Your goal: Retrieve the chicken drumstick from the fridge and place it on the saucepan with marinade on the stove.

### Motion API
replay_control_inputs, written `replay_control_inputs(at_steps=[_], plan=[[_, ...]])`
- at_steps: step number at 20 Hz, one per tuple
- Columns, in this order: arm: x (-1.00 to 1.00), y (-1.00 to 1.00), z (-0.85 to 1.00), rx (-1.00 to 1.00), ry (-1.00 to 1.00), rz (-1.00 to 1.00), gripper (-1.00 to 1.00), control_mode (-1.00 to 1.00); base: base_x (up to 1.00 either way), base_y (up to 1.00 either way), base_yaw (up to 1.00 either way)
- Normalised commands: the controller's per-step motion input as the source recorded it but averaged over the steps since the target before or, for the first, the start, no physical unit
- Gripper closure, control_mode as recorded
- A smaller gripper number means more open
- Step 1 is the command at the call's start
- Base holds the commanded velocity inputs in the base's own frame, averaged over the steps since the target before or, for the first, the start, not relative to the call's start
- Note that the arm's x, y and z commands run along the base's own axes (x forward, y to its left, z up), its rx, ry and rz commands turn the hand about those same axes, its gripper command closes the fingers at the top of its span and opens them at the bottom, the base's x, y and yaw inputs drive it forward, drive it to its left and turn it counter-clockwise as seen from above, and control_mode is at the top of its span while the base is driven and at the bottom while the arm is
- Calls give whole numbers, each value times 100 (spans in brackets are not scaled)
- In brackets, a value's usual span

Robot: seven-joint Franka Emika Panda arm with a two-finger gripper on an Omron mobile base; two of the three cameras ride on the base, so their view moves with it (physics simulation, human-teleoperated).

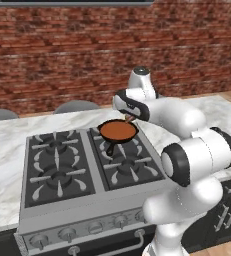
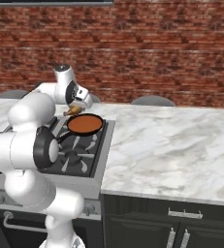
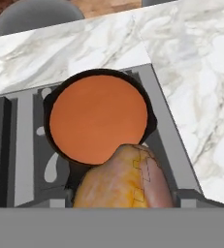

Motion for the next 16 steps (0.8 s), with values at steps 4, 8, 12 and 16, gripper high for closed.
replay_control_inputs(at_steps=[4,8,12,16], plan=[[2,0,-37,0,2,0,100,-100,0,0,0],[11,0,-19,0,1,0,100,-100,0,0,0],[22,2,-13,0,0,0,100,-100,0,0,0],[30,4,-17,0,0,0,100,-100,0,0,0]])
